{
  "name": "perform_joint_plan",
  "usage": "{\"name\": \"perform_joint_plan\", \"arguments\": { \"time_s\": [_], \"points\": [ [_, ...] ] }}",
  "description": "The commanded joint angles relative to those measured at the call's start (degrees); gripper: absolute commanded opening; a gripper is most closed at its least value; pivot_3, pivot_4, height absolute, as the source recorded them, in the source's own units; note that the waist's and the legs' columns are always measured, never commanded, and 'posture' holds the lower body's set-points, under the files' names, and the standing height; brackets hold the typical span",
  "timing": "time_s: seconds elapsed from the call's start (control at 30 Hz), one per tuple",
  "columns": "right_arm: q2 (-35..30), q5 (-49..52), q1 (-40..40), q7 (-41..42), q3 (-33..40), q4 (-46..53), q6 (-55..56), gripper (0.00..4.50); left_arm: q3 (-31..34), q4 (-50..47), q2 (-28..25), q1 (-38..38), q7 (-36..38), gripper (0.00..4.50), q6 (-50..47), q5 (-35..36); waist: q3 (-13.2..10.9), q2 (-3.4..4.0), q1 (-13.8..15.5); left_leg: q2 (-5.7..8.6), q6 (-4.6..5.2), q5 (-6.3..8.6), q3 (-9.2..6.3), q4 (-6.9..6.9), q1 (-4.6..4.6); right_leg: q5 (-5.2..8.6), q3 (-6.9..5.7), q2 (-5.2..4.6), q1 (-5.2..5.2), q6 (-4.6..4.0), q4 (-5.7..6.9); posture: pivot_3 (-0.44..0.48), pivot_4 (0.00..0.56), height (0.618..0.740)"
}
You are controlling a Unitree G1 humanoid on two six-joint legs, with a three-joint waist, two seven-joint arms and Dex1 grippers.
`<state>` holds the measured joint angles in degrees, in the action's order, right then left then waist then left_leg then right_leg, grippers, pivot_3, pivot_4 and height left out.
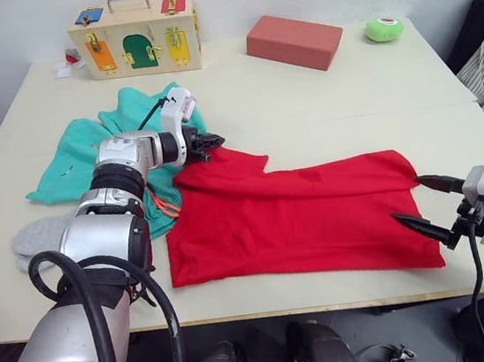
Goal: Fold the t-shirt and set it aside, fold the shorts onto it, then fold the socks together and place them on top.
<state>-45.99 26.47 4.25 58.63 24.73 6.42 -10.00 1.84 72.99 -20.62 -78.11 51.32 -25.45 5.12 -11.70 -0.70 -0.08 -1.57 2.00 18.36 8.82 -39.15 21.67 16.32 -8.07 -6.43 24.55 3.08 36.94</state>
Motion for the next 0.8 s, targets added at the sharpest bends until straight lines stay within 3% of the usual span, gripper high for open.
{"name": "perform_joint_plan", "arguments": {
  "time_s": [0.03,0.37,0.47,0.57,0.67,0.8],
  "points": [
    [0.15,2.17,1.09,-0.88,3.19,2.65,-0.35,4.50,0.46,-0.39,-1.76,0.72,2.84,0.03,1.17,-0.63,0.00,0.00,0.01,-0.01,0.00,0.00,0.00,0.00,0.00,0.00,0.00,0.00,0.00,0.00,-0.01,0.000,0.150,0.740],
    [0.25,2.81,2.70,-2.38,3.06,4.61,-0.36,4.50,1.76,-3.14,-6.11,4.16,14.89,0.03,8.95,0.03,0.00,0.00,-0.01,-0.01,0.00,0.00,0.00,0.00,-0.01,0.00,0.00,0.00,0.00,0.00,-0.01,0.000,0.150,0.740],
    [0.38,2.75,2.88,-2.68,2.69,4.65,-0.13,4.50,2.65,-3.83,-6.76,5.39,15.11,0.03,13.94,0.40,0.00,0.00,-0.01,-0.01,0.00,0.00,0.00,0.00,-0.01,0.00,0.00,0.00,0.00,0.00,-0.01,0.000,0.150,0.740],
    [0.52,2.64,3.09,-2.84,2.28,4.80,0.13,4.50,2.19,-3.07,-7.42,5.17,10.12,0.03,14.52,-1.29,0.00,-0.01,0.07,-0.01,0.00,0.00,0.00,-0.01,0.00,0.00,0.00,-0.03,-0.01,0.00,0.00,0.000,0.150,0.740],
    [0.48,2.89,2.03,-2.97,1.95,5.41,0.41,4.50,0.47,-3.00,-7.52,5.14,7.28,0.58,16.34,-3.56,0.00,-0.01,0.04,0.00,0.03,0.01,0.00,-0.01,-0.01,0.00,0.00,-0.05,-0.01,0.00,0.01,0.000,0.150,0.740],
    [0.24,3.02,-0.07,-2.94,1.20,6.49,0.57,4.50,-1.10,-1.51,-6.45,4.02,5.62,1.82,11.16,-5.27,0.00,-0.01,0.02,0.02,0.03,0.02,0.00,-0.01,-0.01,0.00,0.00,-0.02,-0.01,0.00,0.02,0.000,0.150,0.740]
  ]
}}
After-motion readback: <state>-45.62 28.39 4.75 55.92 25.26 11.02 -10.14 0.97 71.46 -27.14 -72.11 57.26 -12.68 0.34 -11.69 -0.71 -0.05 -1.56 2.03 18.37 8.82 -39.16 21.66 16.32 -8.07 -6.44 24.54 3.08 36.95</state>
